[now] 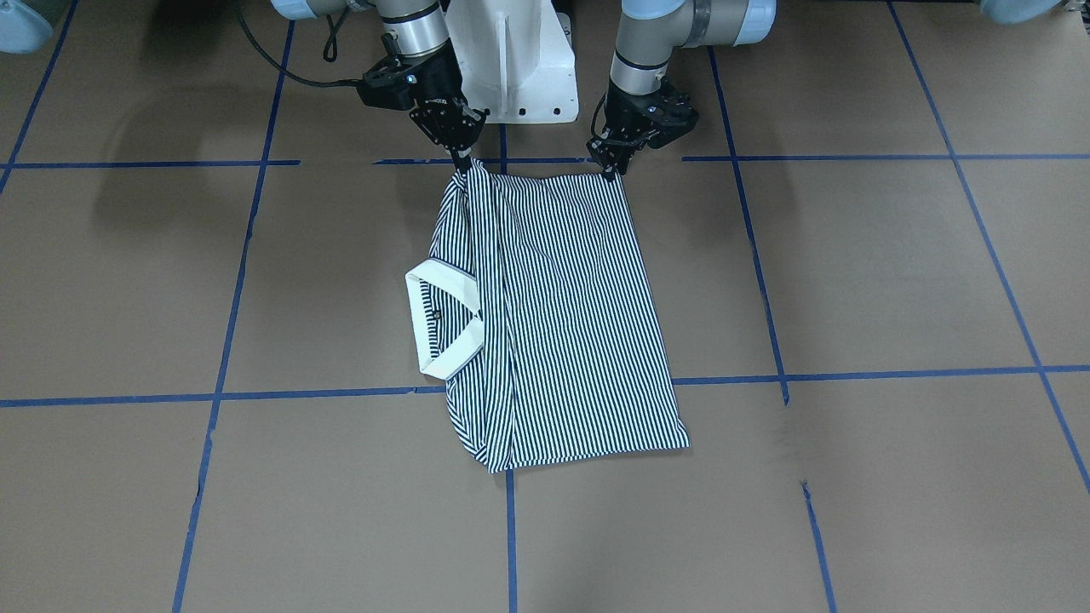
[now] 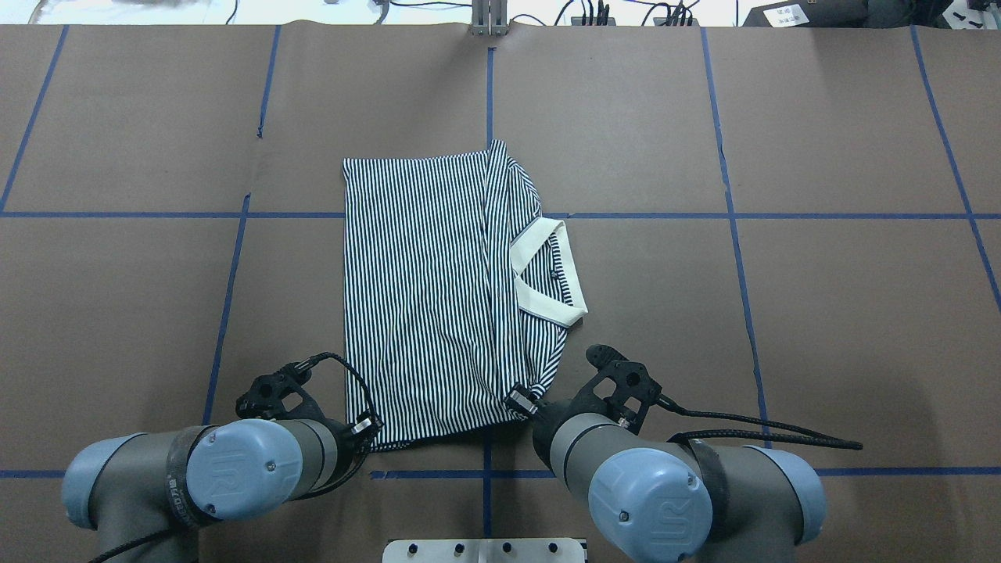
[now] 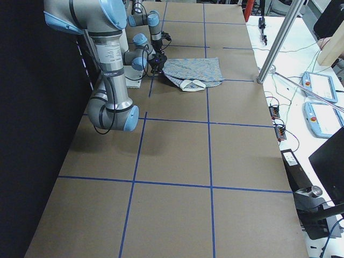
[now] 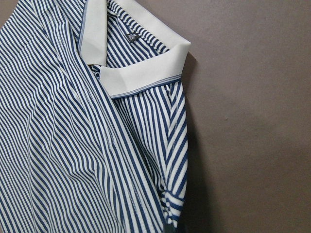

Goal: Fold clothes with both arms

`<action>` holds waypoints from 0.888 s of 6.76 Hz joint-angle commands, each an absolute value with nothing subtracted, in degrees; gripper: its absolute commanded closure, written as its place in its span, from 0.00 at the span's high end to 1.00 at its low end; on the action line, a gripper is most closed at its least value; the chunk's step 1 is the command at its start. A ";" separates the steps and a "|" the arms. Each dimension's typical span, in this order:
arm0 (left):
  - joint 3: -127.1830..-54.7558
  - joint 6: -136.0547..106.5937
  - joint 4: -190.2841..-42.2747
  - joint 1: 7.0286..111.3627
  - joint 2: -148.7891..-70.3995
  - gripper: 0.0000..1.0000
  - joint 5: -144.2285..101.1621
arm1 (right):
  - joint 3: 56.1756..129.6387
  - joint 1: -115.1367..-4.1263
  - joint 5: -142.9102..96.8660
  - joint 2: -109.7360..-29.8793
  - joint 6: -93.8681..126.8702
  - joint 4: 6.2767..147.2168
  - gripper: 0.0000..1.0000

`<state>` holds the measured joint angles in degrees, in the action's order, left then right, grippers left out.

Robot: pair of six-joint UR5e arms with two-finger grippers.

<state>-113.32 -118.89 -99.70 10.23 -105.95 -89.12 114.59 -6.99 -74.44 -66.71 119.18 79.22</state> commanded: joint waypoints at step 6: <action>-134.68 -123.30 -87.49 10.11 -106.08 0.00 -89.56 | 124.08 -7.47 -73.39 -69.43 119.36 81.54 0.00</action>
